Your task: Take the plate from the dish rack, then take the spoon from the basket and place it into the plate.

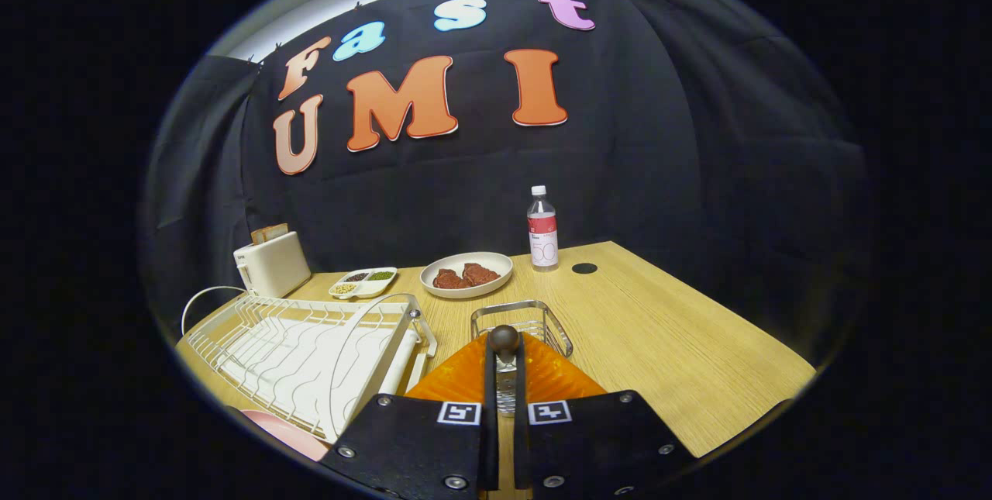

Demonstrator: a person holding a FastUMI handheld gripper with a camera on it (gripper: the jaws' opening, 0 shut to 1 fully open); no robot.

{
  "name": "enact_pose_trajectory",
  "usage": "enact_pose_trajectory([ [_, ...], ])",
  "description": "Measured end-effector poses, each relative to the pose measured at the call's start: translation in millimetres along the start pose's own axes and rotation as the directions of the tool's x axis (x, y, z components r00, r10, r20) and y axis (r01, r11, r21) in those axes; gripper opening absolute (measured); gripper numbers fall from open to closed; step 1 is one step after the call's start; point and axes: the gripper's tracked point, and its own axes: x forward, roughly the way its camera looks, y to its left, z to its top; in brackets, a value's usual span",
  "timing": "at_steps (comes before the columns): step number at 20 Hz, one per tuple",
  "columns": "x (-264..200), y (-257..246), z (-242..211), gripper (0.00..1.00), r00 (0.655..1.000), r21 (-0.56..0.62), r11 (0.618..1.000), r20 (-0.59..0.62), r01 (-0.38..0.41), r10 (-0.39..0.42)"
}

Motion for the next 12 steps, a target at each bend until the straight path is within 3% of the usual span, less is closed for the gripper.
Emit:
enact_pose_trajectory([
  [12, -17, 13, 73, 0.06, 0.991, -0.037, 0.999, 0.134, -0.018, 0.023],
])
